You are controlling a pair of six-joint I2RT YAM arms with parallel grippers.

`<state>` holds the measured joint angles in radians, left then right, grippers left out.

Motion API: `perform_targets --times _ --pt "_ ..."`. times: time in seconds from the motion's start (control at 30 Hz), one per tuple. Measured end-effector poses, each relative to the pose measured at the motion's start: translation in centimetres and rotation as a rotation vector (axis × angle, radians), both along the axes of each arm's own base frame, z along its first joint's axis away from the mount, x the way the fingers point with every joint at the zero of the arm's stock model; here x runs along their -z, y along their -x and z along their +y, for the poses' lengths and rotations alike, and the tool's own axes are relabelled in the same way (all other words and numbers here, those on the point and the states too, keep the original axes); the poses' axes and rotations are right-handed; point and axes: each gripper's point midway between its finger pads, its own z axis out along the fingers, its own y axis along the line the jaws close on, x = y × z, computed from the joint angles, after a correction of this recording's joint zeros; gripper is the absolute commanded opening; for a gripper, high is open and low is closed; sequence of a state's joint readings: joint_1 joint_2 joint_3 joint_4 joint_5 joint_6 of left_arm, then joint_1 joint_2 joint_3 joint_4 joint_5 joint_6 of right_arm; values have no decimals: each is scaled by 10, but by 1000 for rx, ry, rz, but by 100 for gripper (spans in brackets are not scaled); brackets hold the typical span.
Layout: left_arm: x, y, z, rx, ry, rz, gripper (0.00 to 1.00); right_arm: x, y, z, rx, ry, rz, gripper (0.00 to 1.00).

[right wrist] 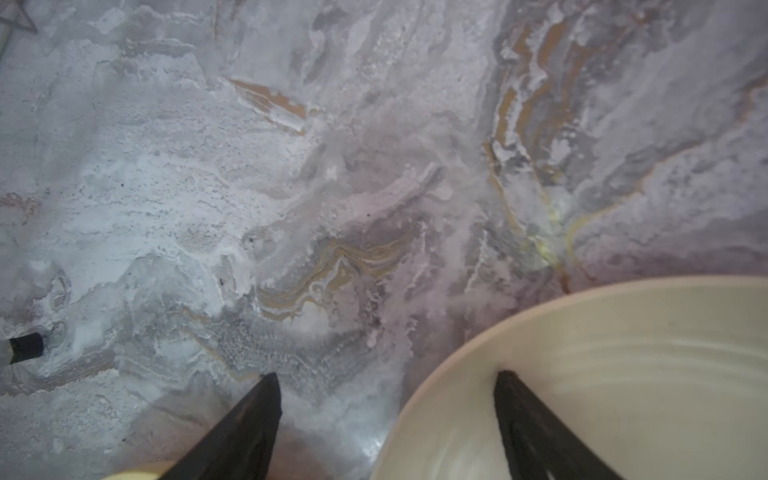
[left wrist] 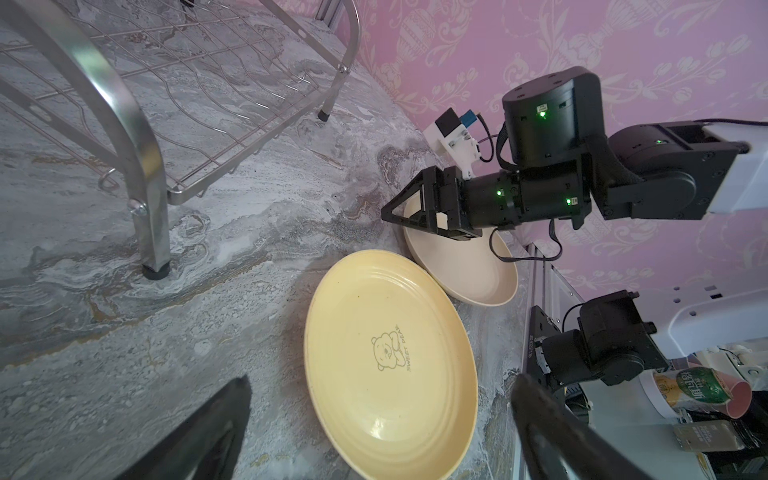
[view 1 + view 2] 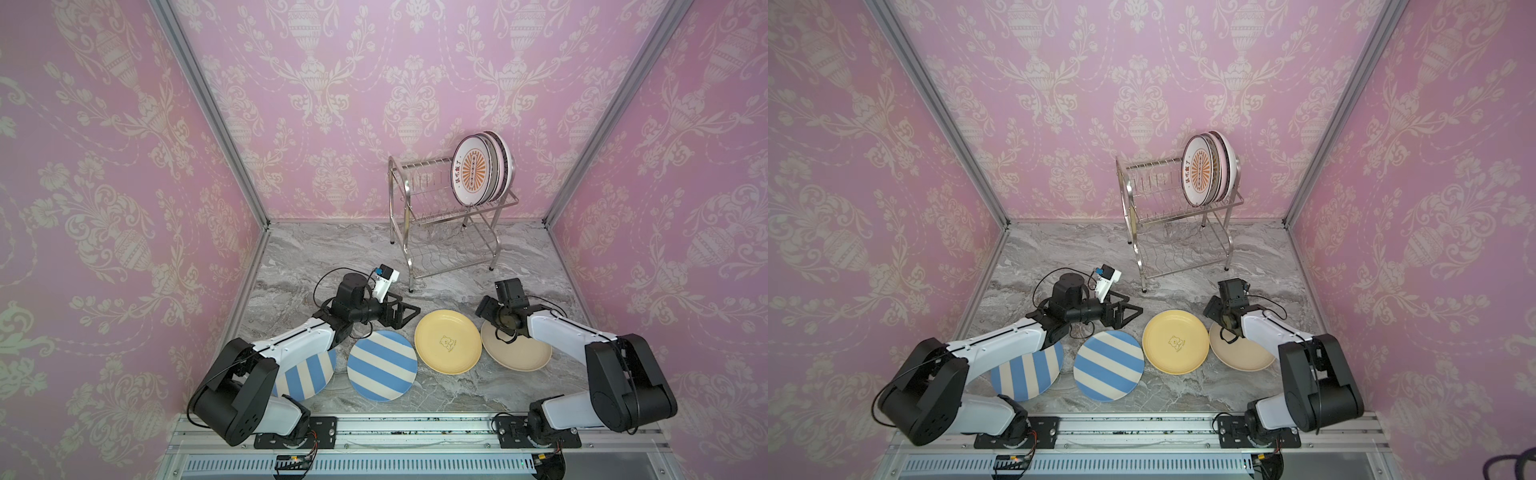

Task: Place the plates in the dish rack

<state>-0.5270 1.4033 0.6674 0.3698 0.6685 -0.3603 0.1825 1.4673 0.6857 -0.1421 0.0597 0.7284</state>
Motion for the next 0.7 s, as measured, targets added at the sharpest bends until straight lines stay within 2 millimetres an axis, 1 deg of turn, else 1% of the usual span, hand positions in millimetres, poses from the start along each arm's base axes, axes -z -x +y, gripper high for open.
perform_targets --times 0.13,0.3,0.37,0.43,0.5,0.57,0.63,0.7 --pt "3 1 1 4 -13 4 99 -12 -32 4 -40 25 -27 83" --pt "7 3 2 11 -34 9 99 -36 -78 4 -88 64 -83 83" --pt "8 4 2 12 -39 11 99 -50 -92 4 -107 74 -111 83" --pt "9 4 3 13 -41 14 99 -63 -98 6 -125 80 -135 83" --pt "9 4 2 13 -40 13 99 -76 -94 5 -141 89 -148 84" --pt "8 4 2 13 -38 10 99 -89 -80 2 -146 98 -158 84" --pt "7 3 2 12 -35 6 99 -101 -58 -9 -129 111 -174 84" --pt "6 1 1 12 -32 -1 99 -108 -32 -31 -78 125 -187 83"
